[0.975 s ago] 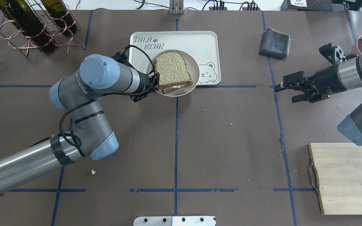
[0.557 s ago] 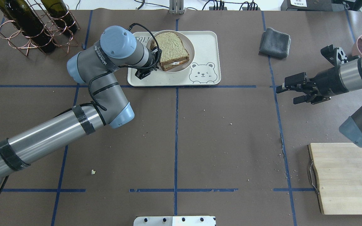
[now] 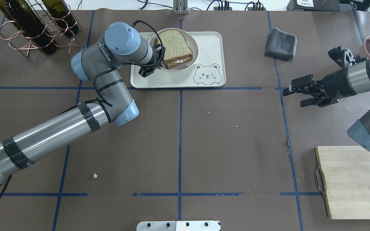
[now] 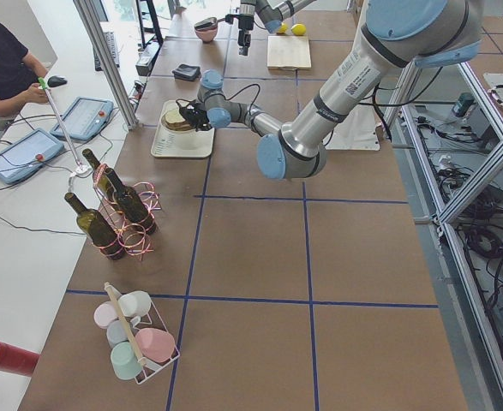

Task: Make sandwich and place on tray
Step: 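Lift and carry the plate with the left gripper onto the tray, then lower the plate onto the tray and open the left gripper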

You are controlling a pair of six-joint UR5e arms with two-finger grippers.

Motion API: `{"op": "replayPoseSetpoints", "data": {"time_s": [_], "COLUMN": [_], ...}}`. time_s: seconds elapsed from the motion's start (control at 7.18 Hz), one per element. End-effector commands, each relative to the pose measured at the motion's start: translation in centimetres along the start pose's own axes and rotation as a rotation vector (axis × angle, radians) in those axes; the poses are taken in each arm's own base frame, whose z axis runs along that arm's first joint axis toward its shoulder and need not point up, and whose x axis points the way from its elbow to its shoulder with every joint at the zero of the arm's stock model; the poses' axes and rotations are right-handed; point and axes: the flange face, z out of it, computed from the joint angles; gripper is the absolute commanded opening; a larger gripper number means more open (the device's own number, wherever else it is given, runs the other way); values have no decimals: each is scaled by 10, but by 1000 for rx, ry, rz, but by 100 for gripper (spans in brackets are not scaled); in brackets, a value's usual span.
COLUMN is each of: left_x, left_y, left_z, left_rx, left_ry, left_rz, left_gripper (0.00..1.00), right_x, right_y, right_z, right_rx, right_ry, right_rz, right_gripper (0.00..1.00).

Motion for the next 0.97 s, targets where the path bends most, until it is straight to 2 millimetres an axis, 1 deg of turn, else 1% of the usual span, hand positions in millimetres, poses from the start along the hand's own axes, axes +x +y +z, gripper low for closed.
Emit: {"op": "replayPoseSetpoints", "data": {"time_s": [0.0,0.14,0.28,0.42,0.56,0.7,0.84], "left_x": [-9,-7,-7,-11,-23,-45,-77], "left_y": [16,18,18,16,11,4,-3], "left_z": [7,6,4,4,-2,-17,-38], "left_rx": [-20,-24,-30,-30,-32,-47,-113], "left_ry": [-10,-3,10,9,15,24,8], "left_rz": [12,17,31,35,44,61,91], "left_gripper": [10,39,42,43,43,44,43], "right_x": [1,1,2,2,2,2,0], "right_y": [0,0,0,0,0,0,-1], "right_z": [-1,-1,-1,-1,-1,-1,-2], "right_rx": [1,1,1,1,1,1,4], "right_ry": [1,1,2,2,2,2,-1], "right_rz": [1,1,2,2,2,2,1], "right_gripper": [100,100,100,100,100,100,100]}}
